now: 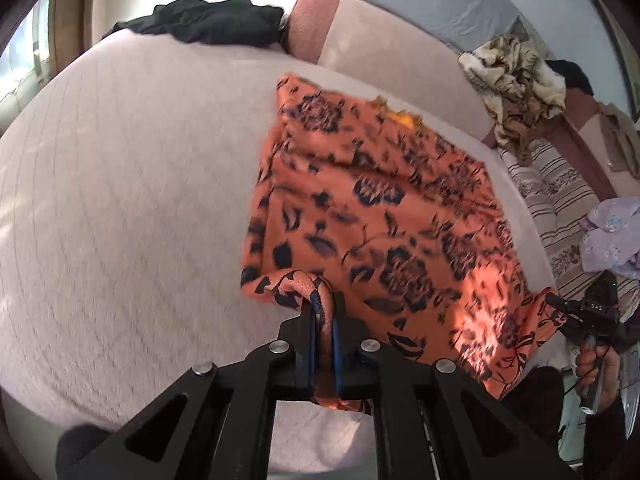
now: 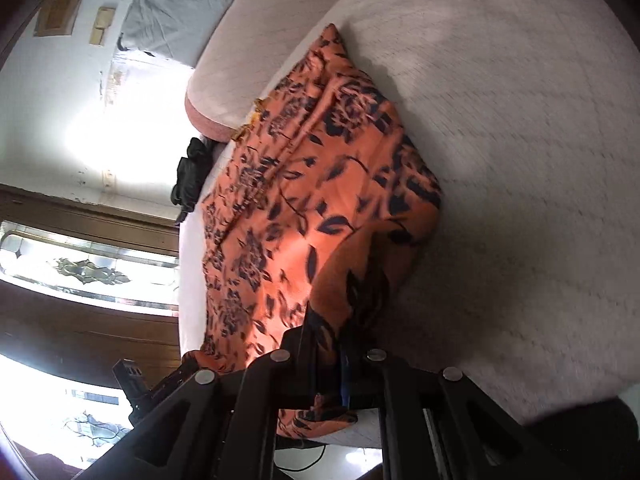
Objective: Fold small clothes
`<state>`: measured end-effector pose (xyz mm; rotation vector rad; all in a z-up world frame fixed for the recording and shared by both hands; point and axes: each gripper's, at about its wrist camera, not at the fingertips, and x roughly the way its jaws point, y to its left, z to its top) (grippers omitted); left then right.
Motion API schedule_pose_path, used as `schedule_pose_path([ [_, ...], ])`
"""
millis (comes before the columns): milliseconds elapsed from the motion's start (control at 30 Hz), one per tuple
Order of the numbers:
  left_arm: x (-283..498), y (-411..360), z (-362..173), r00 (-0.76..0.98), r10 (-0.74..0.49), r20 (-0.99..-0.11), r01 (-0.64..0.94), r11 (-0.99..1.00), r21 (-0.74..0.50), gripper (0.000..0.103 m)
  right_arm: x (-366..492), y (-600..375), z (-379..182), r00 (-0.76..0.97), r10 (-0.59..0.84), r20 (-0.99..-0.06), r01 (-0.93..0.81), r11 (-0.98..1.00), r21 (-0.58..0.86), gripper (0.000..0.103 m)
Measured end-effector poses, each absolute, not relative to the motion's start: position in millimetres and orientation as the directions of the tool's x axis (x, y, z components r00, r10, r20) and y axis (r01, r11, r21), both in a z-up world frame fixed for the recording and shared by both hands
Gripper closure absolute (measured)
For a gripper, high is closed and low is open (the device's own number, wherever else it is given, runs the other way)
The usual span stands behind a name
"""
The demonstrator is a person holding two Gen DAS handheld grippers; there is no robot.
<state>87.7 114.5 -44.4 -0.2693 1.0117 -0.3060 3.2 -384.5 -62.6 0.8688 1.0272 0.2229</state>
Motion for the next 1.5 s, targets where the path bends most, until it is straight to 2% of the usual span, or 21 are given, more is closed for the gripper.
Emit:
schedule_pose_path([
  [167, 211, 109, 14, 0.64, -0.402, -0.656, 0.159, 0.903, -0.398, 0.095, 114, -403, 6, 0.687, 0.548, -0.477, 0.074, 0.601, 0.796, 0.095],
  [233, 267, 106, 4, 0.659, -0.337, -0.672, 0.09, 0.923, -0.375, 0.09, 170, -413, 20, 0.743, 0.494, -0.452, 0.066, 0.618, 0.783, 0.091],
  [267, 293, 103, -12, 0.633, -0.314, -0.708, 0.054, 0.93, -0.364, 0.082, 198, -419, 16, 0.75, 0.469, -0.467, 0.095, 0.622, 0.777, 0.089],
  [300, 317, 99, -31, 0.592, -0.281, -0.756, 0.028, 0.944, -0.329, 0.056, 225, -422, 6, 0.736, 0.466, -0.491, 0.118, 0.626, 0.771, 0.081],
  [333, 336, 96, -52, 0.543, -0.231, -0.807, -0.008, 0.96, -0.28, 0.026, 245, -422, -5, 0.724, 0.448, -0.525, 0.135, 0.654, 0.745, 0.052],
  [367, 348, 97, -72, 0.506, -0.176, -0.845, -0.054, 0.971, -0.234, 0.023, 253, -423, -15, 0.721, 0.385, -0.576, 0.183, 0.696, 0.694, 0.027],
  [400, 350, 102, -86, 0.473, -0.142, -0.87, -0.083, 0.975, -0.204, 0.023, 251, -423, -24, 0.725, 0.324, -0.608, 0.232, 0.717, 0.657, 0.027],
  [433, 348, 107, -93, 0.461, -0.136, -0.877, -0.107, 0.973, -0.207, 0.024, 241, -424, -33, 0.731, 0.321, -0.602, 0.244, 0.701, 0.671, 0.027],
  [500, 327, 124, -87, 0.527, -0.161, -0.835, -0.13, 0.955, -0.267, 0.023, 211, -416, -42, 0.73, 0.325, -0.602, 0.249, 0.694, 0.676, 0.027],
  [633, 262, 154, -59, 0.664, -0.126, -0.737, -0.2, 0.92, -0.337, 0.023, 148, -388, -55, 0.683, 0.352, -0.64, 0.226, 0.731, 0.644, 0.027],
  [800, 211, 129, -83, 0.633, -0.251, -0.732, -0.192, 0.865, -0.463, 0.023, 130, -374, -97, 0.648, 0.419, -0.635, 0.311, 0.616, 0.724, 0.027],
  [900, 220, 95, -110, 0.582, -0.233, -0.779, -0.211, 0.882, -0.422, 0.023, 151, -373, -103, 0.698, 0.375, -0.609, 0.357, 0.555, 0.751, 0.027],
  [1033, 239, 77, -123, 0.606, -0.08, -0.792, -0.273, 0.914, -0.301, 0.022, 161, -378, -111, 0.753, 0.294, -0.588, 0.474, 0.377, 0.796, 0.027],
  [1067, 247, 77, -123, 0.6, -0.077, -0.796, -0.273, 0.916, -0.295, 0.04, 163, -380, -112, 0.766, 0.27, -0.584, 0.487, 0.349, 0.8, 0.03],
  [1100, 254, 78, -121, 0.592, -0.073, -0.803, -0.272, 0.919, -0.284, 0.067, 167, -380, -111, 0.775, 0.246, -0.582, 0.497, 0.331, 0.802, 0.036],
  [1133, 262, 80, -119, 0.572, -0.112, -0.812, -0.251, 0.919, -0.304, 0.082, 173, -382, -113, 0.772, 0.238, -0.589, 0.504, 0.334, 0.796, 0.07],
  [1167, 266, 83, -114, 0.56, -0.126, -0.819, -0.258, 0.913, -0.317, 0.083, 181, -384, -115, 0.757, 0.248, -0.604, 0.506, 0.362, 0.783, 0.086],
  [1267, 256, 86, -78, 0.615, -0.137, -0.777, -0.203, 0.924, -0.323, 0.083, 186, -383, -104, 0.749, 0.262, -0.609, 0.482, 0.415, 0.772, 0.088],
  [1400, 216, 82, -26, 0.686, -0.145, -0.713, -0.13, 0.94, -0.316, 0.083, 164, -368, -39, 0.788, 0.257, -0.559, 0.363, 0.538, 0.761, 0.091],
  [1500, 165, 88, -8, 0.701, -0.18, -0.69, -0.092, 0.937, -0.337, 0.083, 130, -355, -4, 0.808, 0.271, -0.523, 0.301, 0.573, 0.762, 0.09],
])
